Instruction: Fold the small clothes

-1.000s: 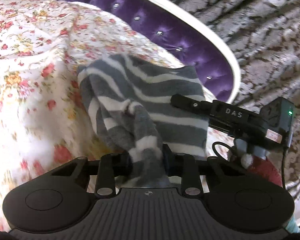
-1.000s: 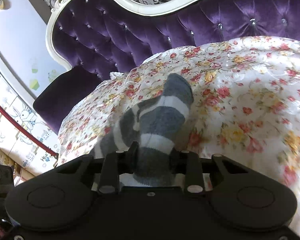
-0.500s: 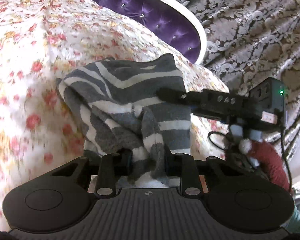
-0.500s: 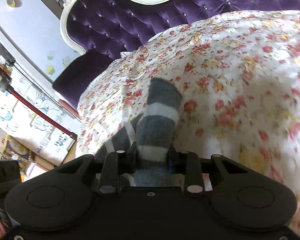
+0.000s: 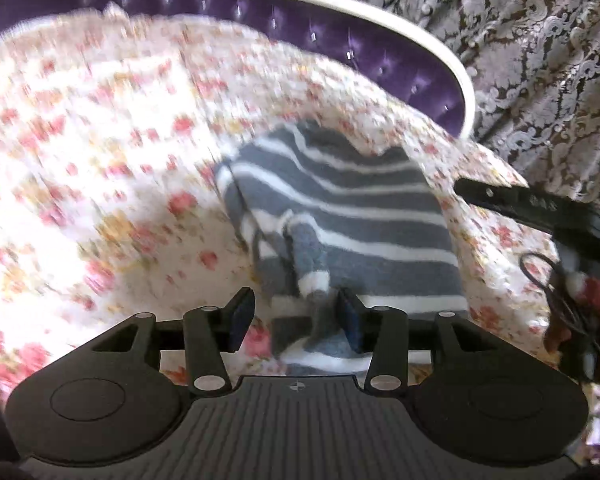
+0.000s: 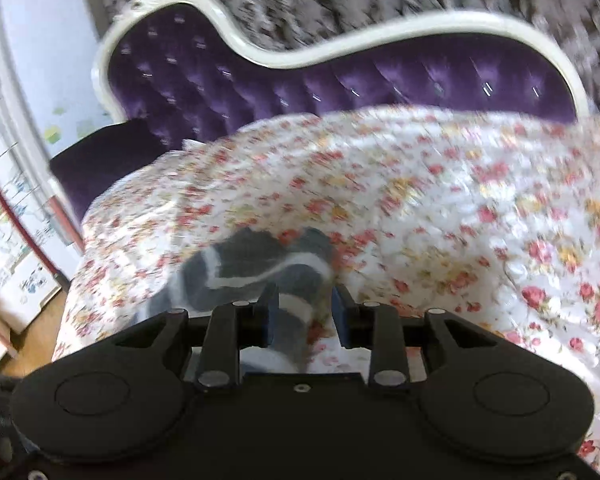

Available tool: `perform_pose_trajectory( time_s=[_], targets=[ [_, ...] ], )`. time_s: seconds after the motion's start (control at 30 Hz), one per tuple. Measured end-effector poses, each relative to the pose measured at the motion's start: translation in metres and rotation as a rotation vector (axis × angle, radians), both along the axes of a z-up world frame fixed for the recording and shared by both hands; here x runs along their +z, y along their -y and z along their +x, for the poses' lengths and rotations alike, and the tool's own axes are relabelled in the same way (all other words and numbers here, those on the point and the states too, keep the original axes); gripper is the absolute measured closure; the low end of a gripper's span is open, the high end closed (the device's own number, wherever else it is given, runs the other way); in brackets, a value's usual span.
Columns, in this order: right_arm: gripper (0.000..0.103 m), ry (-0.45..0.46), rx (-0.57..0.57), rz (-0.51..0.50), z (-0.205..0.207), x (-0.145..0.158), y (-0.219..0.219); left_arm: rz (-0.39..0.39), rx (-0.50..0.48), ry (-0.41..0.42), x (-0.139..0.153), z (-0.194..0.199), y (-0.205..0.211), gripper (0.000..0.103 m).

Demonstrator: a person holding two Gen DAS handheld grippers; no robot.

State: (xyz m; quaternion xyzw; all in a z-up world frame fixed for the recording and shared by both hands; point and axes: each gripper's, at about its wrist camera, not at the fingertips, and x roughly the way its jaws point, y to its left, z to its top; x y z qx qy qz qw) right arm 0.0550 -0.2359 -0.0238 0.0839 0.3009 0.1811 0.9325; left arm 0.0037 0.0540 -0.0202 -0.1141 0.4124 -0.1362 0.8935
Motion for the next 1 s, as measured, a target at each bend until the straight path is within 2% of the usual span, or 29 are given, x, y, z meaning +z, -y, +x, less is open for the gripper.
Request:
perform_pose_trajectory(
  time_s=[0.07,0.17,0.23,0.3,0.47,0.57,0.63,0.7,0.73,0.83,1.0],
  targets=[
    [0.061,0.038,0.037,-0.016,-0.015,0.002,-0.010,0.045,0.015,0.055,0.011,-0.006,0.003,0.055],
    [0.061,0.082,0.101,-0.028,-0.031,0.005,-0.025,0.086,0.014,0.151,0.028,-0.012,0.013,0.044],
    [0.061,0.093,0.131,-0.027,-0.037,0.004,-0.032,0.090,-0.005,0.201,0.034,-0.011,0.023,0.036],
    [0.061,0.087,0.148,-0.025,-0.039,0.000,-0.038,0.076,-0.032,0.213,0.034,-0.005,0.032,0.035],
    [0.061,0.011,0.156,-0.027,-0.037,-0.021,-0.040,0.013,-0.045,0.197,0.012,0.005,0.040,0.035],
    [0.062,-0.060,0.126,-0.030,-0.034,-0.041,-0.035,0.010,-0.032,0.140,-0.006,0.011,0.036,0.035],
    [0.063,-0.075,0.114,0.029,-0.034,-0.046,-0.027,0.012,-0.025,0.131,-0.014,0.012,0.033,0.035],
    [0.063,-0.085,0.110,0.041,-0.034,-0.043,-0.024,0.052,-0.023,0.127,-0.016,0.012,0.033,0.035],
    [0.063,-0.087,0.110,0.034,-0.034,-0.041,-0.024,0.048,-0.030,0.102,-0.018,0.014,0.032,0.035],
    [0.062,-0.067,0.119,0.018,-0.035,-0.032,-0.027,-0.044,-0.004,0.048,-0.028,0.014,0.020,0.034],
    [0.061,0.035,0.134,0.010,-0.026,-0.011,-0.033,-0.040,-0.004,0.055,-0.029,0.013,0.020,0.034]
  ],
)
